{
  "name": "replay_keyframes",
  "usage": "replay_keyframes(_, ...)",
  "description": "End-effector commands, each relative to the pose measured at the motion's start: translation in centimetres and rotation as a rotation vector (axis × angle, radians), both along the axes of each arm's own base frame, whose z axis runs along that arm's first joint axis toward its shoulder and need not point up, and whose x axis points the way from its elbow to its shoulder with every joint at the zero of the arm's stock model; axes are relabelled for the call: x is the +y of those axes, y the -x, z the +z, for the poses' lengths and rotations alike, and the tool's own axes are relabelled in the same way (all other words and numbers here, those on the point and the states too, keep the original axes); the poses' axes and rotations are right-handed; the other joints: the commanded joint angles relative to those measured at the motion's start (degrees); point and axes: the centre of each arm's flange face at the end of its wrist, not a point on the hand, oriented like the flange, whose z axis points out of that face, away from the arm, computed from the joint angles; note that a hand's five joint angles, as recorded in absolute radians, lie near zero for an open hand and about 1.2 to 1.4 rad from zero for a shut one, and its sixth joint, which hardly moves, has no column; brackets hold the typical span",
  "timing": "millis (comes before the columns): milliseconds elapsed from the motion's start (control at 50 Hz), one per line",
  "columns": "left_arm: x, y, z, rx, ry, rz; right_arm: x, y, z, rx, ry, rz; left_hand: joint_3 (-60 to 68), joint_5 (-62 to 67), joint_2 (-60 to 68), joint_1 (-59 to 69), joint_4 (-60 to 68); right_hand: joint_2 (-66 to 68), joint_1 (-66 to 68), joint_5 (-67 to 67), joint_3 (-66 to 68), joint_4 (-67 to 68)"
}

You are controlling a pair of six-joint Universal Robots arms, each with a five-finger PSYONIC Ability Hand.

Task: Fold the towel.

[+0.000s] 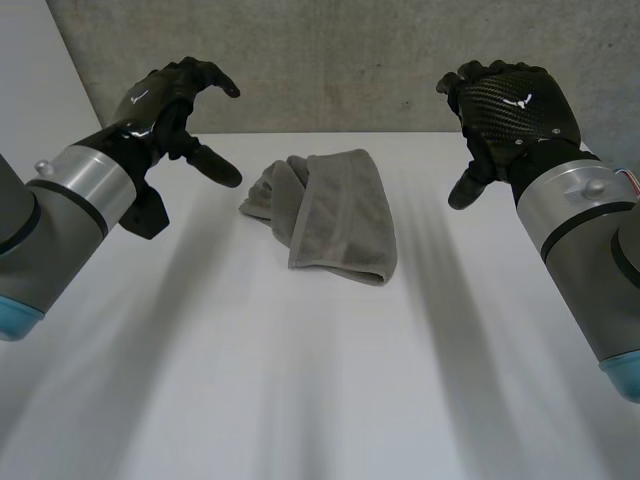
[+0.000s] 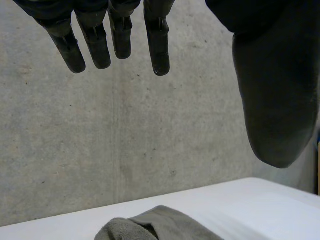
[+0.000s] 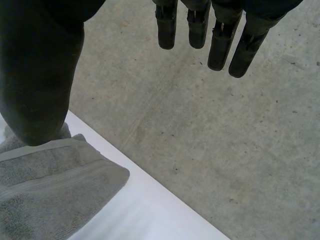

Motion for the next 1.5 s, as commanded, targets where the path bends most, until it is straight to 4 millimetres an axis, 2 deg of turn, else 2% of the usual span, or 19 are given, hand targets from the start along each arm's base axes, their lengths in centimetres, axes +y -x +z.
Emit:
replay_keyframes(20,0.7,0.0,0.5,-0.116,-0.009,0.022,-0.5,0.4,0.2,-0.056,-0.029,-0.02,-4.2,-3.0,-3.7,-4.1,-4.3,-4.0,-3.1,-3.4,-4.2,-4.8)
replay_keyframes(200,0.9,-0.9,0.3,-0.167,-0.069,0.161,-1.9,1.8,0.5,-0.092,-0.043,-0.095,-4.2,-3.0,-3.7,-4.1,-4.3,-4.0,-3.1,-3.4,-4.2,-4.8)
replay_keyframes(460,1.3,-1.2,0.7,-0.243,-0.062,0.181,-3.1,3.0,1.0,-0.096,-0.039,-0.136,-4.4,-3.2,-3.9,-4.2,-4.5,-4.0,-3.1,-3.4,-4.2,-4.8)
replay_keyframes(880,1.8,-0.9,1.0,-0.236,-0.062,0.168,-3.5,3.1,0.5,-0.087,-0.062,-0.103,-4.2,-3.0,-3.7,-4.1,-4.3,-4.0,-3.1,-3.4,-4.2,-4.8)
replay_keyframes(1000,1.7,-0.7,0.7,-0.234,-0.063,0.153,-3.1,2.3,-0.2,-0.071,-0.073,-0.065,-0.9,0.3,-0.4,-0.7,-1.0,-4.0,-3.1,-3.4,-4.2,-4.8)
replay_keyframes(1040,1.4,-0.7,0.5,-0.238,-0.064,0.152,-3.5,1.0,-1.9,-0.046,-0.113,0.006,-0.9,0.3,-0.4,-0.7,-1.0,-4.0,-3.1,-3.4,-4.2,-4.8)
replay_keyframes(1060,1.4,-0.7,0.5,-0.238,-0.064,0.152,-3.5,1.0,-1.9,-0.046,-0.114,0.007,-0.9,0.3,-0.4,-0.7,-1.0,-4.0,-3.1,-3.4,-4.2,-4.8)
replay_keyframes(1080,1.3,-0.6,0.2,-0.243,-0.068,0.152,-3.7,0.1,-3.2,-0.021,-0.146,0.061,-1.0,0.2,-0.5,-0.9,-1.1,-4.0,-3.1,-3.4,-4.2,-4.8)
replay_keyframes(1100,1.3,-0.6,0.2,-0.243,-0.068,0.152,-3.7,0.1,-3.2,-0.021,-0.147,0.062,-1.0,0.2,-0.5,-0.9,-1.1,-4.0,-3.1,-3.4,-4.2,-4.8)
replay_keyframes(1140,0.6,-0.4,-0.9,-0.253,-0.085,0.151,-4.0,-2.4,-5.4,0.018,-0.178,0.174,-2.7,-1.5,-2.2,-2.6,-2.8,-4.0,-3.1,-3.4,-4.2,-4.8)
replay_keyframes(1160,0.6,-0.4,-0.9,-0.253,-0.085,0.151,-4.0,-2.4,-5.4,0.018,-0.178,0.174,-2.7,-1.5,-2.2,-2.6,-2.8,-4.0,-3.1,-3.4,-4.2,-4.8)
replay_keyframes(1200,0.0,-0.2,-2.0,-0.263,-0.101,0.151,-4.3,-5.5,-7.9,0.059,-0.195,0.263,-3.9,-2.7,-3.4,-3.7,-4.0,-4.0,-3.1,-3.4,-4.2,-4.8)
replay_keyframes(1220,0.0,-0.2,-2.0,-0.263,-0.101,0.151,-4.3,-5.6,-7.9,0.059,-0.195,0.263,-3.9,-2.7,-3.4,-3.7,-4.0,-4.0,-3.1,-3.4,-4.2,-4.8)
replay_keyframes(1240,-0.1,-0.1,-2.6,-0.269,-0.113,0.148,-4.5,-7.3,-9.3,0.078,-0.196,0.296,-3.9,-2.7,-3.4,-3.7,-4.0,-4.0,-3.1,-3.4,-4.2,-4.8)
replay_keyframes(1260,-0.3,0.0,-3.2,-0.276,-0.127,0.146,-4.5,-7.3,-9.3,0.078,-0.196,0.296,-3.9,-2.7,-3.4,-3.7,-4.0,-4.0,-3.1,-3.4,-4.2,-4.8)
replay_keyframes(1300,-0.5,0.1,-3.7,-0.281,-0.136,0.145,-5.6,-9.6,-11.5,0.105,-0.187,0.32,-3.9,-2.7,-3.4,-3.7,-4.0,-4.0,-3.1,-3.4,-4.2,-4.8)
replay_keyframes(1320,-0.5,0.1,-3.7,-0.281,-0.137,0.145,-5.7,-9.6,-11.5,0.105,-0.187,0.32,-3.9,-2.7,-3.4,-3.7,-4.0,-4.0,-3.1,-3.4,-4.2,-4.8)
replay_keyframes(1360,-0.7,0.1,-4.3,-0.287,-0.15,0.145,-7.3,-11.0,-14.3,0.126,-0.184,0.304,-3.9,-2.7,-3.4,-3.7,-4.0,-4.0,-3.1,-3.4,-4.2,-4.8)
replay_keyframes(1500,-1.1,0.3,-5.2,-0.295,-0.167,0.143,-10.1,-12.3,-17.7,0.163,-0.147,0.243,-3.9,-2.7,-3.4,-3.7,-4.0,-4.0,-3.1,-3.4,-4.2,-4.8)
